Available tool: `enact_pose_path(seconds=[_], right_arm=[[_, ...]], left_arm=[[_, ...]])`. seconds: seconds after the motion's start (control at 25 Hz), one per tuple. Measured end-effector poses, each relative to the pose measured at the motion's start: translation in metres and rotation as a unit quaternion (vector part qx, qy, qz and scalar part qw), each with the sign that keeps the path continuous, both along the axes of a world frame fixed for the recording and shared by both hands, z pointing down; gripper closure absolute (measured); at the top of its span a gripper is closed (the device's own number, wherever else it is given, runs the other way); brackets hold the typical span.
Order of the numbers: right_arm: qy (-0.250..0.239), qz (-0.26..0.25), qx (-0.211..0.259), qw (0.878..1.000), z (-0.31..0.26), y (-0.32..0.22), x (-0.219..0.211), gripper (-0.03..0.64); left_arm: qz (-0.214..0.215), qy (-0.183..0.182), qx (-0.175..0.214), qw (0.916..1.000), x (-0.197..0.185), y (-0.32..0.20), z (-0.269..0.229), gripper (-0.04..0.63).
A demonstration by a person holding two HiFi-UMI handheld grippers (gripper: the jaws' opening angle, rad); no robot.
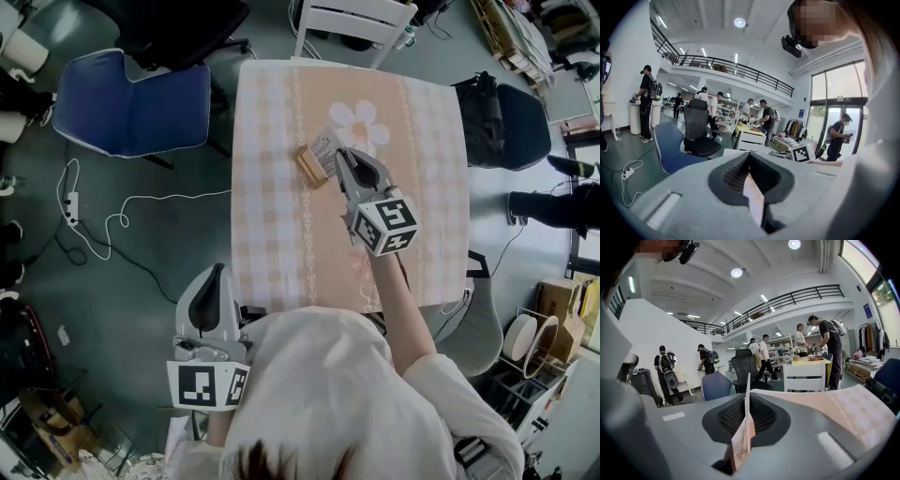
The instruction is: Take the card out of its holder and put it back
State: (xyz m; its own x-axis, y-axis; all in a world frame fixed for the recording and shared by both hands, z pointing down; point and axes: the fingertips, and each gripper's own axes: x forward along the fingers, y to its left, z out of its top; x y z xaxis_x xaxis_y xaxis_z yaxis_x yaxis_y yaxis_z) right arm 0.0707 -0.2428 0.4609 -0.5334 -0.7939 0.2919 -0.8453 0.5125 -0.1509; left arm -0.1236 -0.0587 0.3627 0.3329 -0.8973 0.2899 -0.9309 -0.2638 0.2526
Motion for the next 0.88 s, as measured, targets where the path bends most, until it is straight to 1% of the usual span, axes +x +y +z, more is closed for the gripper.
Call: enact_pose_path(seconds=[0.88], right_arm=[[0.009,-0.013,-0.007,1.000,0.0015,-0.0062,-0.0088,0.601]], left_arm=[[-0.002,0.003,0.000,1.0000,-0.0010,0.0005,-0.0001,0.595]])
